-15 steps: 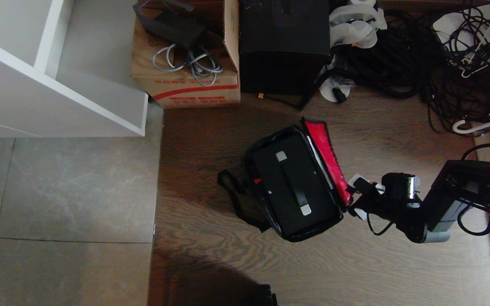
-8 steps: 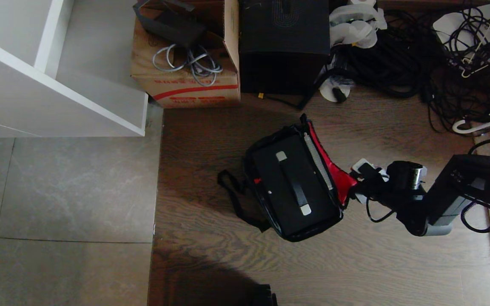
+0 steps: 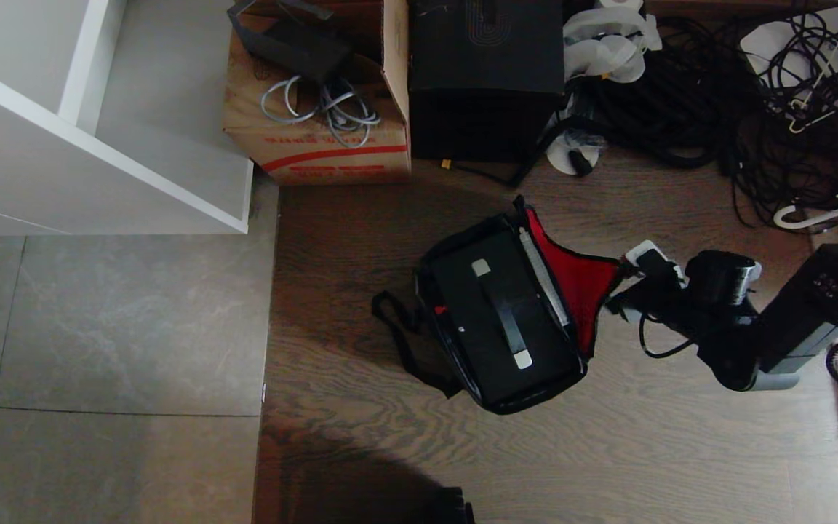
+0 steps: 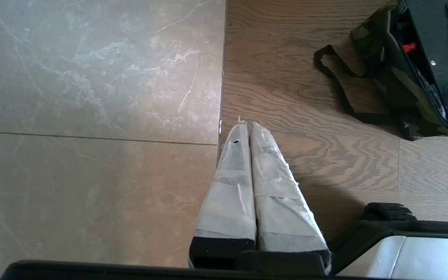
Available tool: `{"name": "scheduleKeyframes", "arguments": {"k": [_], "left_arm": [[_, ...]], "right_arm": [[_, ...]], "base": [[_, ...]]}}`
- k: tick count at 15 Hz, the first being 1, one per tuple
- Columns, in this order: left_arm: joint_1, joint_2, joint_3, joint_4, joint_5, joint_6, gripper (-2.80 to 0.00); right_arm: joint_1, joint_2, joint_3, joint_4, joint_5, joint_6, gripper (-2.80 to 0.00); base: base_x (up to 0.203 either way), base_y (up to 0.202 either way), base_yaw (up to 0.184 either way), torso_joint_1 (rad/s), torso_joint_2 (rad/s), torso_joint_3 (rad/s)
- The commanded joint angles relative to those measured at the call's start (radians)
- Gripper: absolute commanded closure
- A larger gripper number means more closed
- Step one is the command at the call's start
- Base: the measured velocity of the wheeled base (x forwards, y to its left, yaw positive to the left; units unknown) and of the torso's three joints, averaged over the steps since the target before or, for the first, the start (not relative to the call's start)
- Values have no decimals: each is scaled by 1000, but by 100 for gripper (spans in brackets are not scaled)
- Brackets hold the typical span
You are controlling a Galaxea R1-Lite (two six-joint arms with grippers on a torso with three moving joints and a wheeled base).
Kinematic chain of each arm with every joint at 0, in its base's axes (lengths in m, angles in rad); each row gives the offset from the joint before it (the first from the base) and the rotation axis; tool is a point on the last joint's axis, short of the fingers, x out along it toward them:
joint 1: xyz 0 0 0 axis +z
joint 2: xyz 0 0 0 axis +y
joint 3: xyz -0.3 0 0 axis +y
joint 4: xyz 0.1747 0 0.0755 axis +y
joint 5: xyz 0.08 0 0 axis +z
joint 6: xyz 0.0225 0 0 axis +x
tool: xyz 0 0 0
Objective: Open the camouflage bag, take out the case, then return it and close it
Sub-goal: Close the top of the storage box
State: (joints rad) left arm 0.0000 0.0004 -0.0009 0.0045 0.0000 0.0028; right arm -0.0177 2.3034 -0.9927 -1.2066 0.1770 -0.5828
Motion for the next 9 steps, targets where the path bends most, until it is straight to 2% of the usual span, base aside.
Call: {"name": "scheduleKeyframes", "arguments": {"k": [1, 9], "left_arm": [[0, 1, 0, 0, 0, 0, 0], [0, 1, 1, 0, 0, 0, 0]], "right_arm": [[5, -110, 38, 2, 3, 81, -280], [87, -129, 112, 92, 6, 424, -280]], "base": [[0, 0, 0, 0, 0, 0], [0, 0, 0, 0, 0, 0]]}}
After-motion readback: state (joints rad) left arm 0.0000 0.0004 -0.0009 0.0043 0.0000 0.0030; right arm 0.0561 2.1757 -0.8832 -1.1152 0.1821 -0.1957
